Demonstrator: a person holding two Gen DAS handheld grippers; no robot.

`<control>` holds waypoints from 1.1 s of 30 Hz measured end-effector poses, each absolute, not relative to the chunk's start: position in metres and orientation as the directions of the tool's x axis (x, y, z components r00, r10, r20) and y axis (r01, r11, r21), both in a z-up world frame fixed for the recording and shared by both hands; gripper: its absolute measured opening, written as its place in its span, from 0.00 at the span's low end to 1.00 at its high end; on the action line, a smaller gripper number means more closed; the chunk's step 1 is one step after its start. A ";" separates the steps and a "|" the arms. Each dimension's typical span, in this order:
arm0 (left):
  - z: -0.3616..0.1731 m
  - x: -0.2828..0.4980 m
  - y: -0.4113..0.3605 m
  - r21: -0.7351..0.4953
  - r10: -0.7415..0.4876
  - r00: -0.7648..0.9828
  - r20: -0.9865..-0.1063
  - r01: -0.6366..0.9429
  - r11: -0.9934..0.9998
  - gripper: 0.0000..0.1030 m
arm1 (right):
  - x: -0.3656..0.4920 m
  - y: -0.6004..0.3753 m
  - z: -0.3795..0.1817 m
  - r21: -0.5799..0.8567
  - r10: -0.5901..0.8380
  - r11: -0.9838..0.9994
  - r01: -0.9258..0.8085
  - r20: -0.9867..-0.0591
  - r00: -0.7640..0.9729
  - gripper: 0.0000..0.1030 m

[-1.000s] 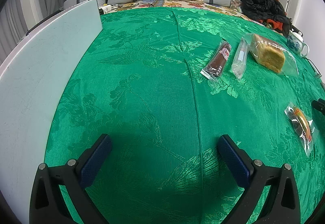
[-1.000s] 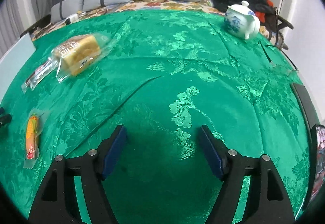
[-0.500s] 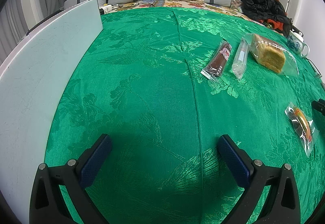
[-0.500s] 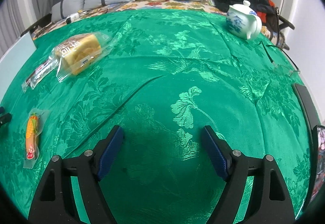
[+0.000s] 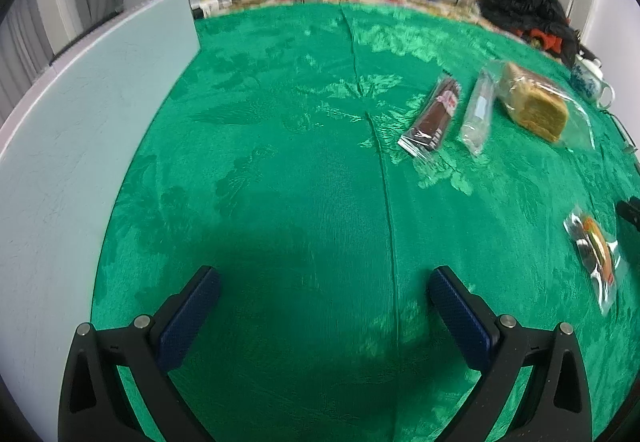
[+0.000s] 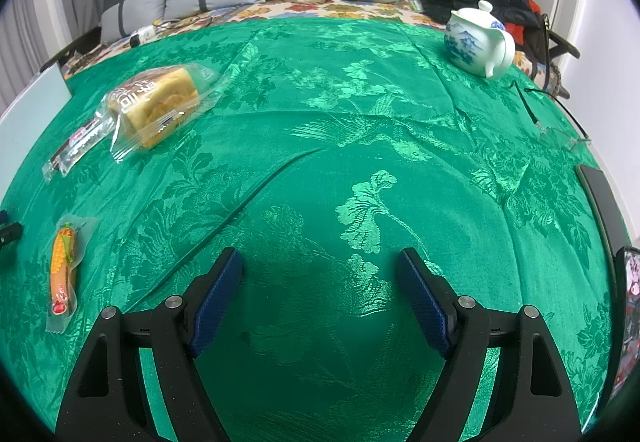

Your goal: Organize snacks

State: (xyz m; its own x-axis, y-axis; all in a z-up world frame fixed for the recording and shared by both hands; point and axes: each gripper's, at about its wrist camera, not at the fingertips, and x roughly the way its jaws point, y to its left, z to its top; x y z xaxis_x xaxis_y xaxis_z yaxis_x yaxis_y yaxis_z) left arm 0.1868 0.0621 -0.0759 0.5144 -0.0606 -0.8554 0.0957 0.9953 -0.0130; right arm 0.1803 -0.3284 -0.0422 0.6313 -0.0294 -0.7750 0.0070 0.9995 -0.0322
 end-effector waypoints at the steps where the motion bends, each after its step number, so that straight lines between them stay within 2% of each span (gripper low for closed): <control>1: -0.073 0.194 0.063 -0.024 -0.067 0.508 -0.859 0.091 0.996 0.99 | 0.180 -0.328 -0.042 -0.032 -0.029 0.999 0.007 -0.775 0.631 0.80; 7: -0.033 0.251 0.044 -0.095 -0.138 0.568 -0.811 0.105 0.990 0.99 | 0.180 -0.328 -0.042 -0.032 -0.029 0.999 0.007 -0.775 0.631 0.80; 9: -0.030 0.269 0.031 -0.091 -0.148 0.560 -0.816 0.128 0.988 0.95 | 0.180 -0.328 -0.042 -0.032 -0.029 0.999 0.007 -0.775 0.631 0.80; 12: -0.035 0.295 0.008 -0.052 -0.133 0.532 -0.836 0.164 0.985 0.86 | 0.180 -0.328 -0.042 -0.031 -0.029 0.999 0.007 -0.775 0.631 0.80; 17: -0.053 0.314 -0.018 -0.021 -0.115 0.481 -0.869 0.197 0.980 0.81 | 0.181 -0.328 -0.042 -0.031 -0.029 0.999 0.007 -0.775 0.631 0.80; 19: -0.060 0.319 -0.021 -0.028 -0.114 0.460 -0.881 0.189 0.982 0.75 | 0.181 -0.329 -0.043 -0.029 -0.027 1.000 0.007 -0.775 0.632 0.81; 26: -0.068 0.311 -0.025 -0.029 -0.124 0.457 -0.881 0.209 0.977 0.72 | 0.181 -0.329 -0.043 -0.028 -0.026 1.000 0.007 -0.775 0.632 0.81; 29: -0.066 0.308 -0.028 -0.004 -0.118 0.459 -0.881 0.242 0.970 0.57 | 0.181 -0.329 -0.043 -0.028 -0.026 1.000 0.007 -0.775 0.632 0.81; 30: -0.065 0.306 -0.030 -0.004 -0.128 0.459 -0.879 0.260 0.966 0.46 | 0.181 -0.328 -0.043 -0.029 -0.026 1.000 0.007 -0.775 0.632 0.81; 31: -0.064 0.303 -0.032 0.001 -0.131 0.460 -0.878 0.277 0.961 0.31 | 0.181 -0.329 -0.043 -0.028 -0.026 1.000 0.007 -0.775 0.632 0.81; 33: -0.062 0.300 -0.038 0.028 -0.117 0.462 -0.879 0.295 0.955 0.18 | 0.181 -0.329 -0.043 -0.028 -0.026 1.000 0.007 -0.775 0.632 0.81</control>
